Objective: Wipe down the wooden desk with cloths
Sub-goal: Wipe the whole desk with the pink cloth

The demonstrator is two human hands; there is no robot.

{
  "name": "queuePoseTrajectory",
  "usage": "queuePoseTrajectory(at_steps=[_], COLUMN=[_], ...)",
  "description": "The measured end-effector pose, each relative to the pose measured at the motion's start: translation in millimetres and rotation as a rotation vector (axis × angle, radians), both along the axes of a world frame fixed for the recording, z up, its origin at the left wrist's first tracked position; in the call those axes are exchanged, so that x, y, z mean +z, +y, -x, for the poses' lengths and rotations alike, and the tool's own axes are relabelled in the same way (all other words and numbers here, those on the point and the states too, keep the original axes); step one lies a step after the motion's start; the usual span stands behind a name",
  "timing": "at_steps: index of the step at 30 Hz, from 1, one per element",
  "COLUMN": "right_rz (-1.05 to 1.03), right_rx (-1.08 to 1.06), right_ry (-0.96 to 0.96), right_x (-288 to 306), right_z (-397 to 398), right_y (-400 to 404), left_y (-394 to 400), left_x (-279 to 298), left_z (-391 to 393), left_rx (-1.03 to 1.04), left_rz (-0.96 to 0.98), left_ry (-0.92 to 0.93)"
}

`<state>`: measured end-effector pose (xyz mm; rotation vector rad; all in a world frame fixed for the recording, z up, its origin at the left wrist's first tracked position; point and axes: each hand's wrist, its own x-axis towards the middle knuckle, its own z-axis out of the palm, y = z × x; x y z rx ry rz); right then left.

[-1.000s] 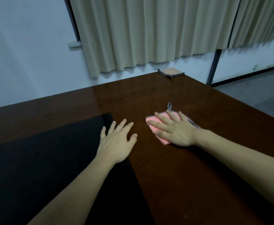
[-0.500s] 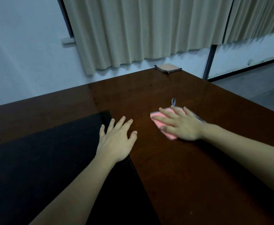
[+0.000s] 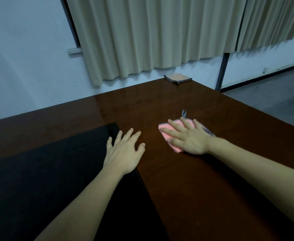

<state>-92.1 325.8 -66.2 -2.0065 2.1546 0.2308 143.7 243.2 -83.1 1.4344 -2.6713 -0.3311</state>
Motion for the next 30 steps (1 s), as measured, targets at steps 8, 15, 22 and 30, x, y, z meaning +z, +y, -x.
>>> queuePoseTrajectory(at_steps=[8,15,22,30], right_rz=[0.03,0.035,0.015,0.019], right_rx=[0.17,-0.076,-0.095,0.062], right_ry=[-0.031,-0.012,-0.015,-0.047], right_x=[-7,-2,-5,-7], right_z=[-20,41,43,38], right_y=[92,24,28,78], left_y=[-2,11,14,10], left_x=[5,20,19,3], left_z=[2,24,45,74], left_rx=[-0.013,-0.064,-0.077,-0.101], left_rz=[0.024,0.031,-0.022,-0.033], left_ry=[-0.06,-0.025,-0.015,-0.004])
